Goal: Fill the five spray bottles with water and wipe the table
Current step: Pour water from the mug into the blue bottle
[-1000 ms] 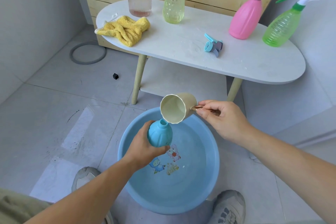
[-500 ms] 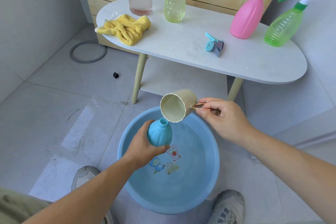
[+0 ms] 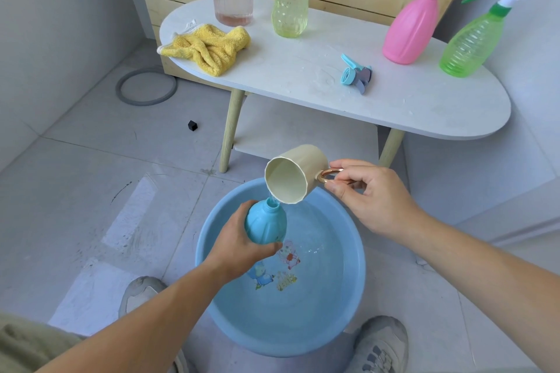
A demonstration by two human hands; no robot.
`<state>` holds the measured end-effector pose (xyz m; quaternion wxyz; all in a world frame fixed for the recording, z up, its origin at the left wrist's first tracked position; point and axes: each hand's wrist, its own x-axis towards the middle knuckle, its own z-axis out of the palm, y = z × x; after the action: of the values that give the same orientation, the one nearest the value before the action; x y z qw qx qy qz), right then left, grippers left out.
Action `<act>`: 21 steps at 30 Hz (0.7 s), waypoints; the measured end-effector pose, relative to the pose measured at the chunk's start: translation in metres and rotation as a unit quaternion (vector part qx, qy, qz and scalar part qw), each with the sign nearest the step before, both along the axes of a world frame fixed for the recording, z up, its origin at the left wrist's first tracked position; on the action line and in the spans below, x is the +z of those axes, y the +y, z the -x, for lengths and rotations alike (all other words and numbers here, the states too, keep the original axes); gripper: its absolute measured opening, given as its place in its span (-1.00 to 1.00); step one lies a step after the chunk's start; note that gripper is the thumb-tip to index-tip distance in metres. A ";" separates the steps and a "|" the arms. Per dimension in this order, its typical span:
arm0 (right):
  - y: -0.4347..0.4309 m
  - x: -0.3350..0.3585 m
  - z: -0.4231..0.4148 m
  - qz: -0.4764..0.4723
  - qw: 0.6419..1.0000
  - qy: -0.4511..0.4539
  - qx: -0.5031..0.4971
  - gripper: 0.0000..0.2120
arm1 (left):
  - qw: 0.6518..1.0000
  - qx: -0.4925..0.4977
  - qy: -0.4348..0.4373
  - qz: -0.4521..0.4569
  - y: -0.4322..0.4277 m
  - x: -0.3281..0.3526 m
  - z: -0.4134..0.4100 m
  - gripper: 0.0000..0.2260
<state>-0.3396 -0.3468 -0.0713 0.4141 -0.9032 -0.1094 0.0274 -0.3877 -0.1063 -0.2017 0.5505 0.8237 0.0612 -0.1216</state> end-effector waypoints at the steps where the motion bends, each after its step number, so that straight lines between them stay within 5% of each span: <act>1: 0.000 0.000 0.000 0.002 1.000 -0.002 0.001 -0.92 | 1.000 0.000 0.000 -0.001 0.000 0.000 0.000 -0.33; 21: 0.000 0.003 0.000 0.019 0.998 -0.045 0.036 -0.90 | 1.000 0.000 -0.001 -0.009 -0.001 0.002 0.001 -0.30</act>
<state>-0.3398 -0.3470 -0.0683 0.3906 -0.9066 -0.1596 0.0039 -0.3887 -0.1068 -0.1998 0.5434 0.8286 0.0616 -0.1199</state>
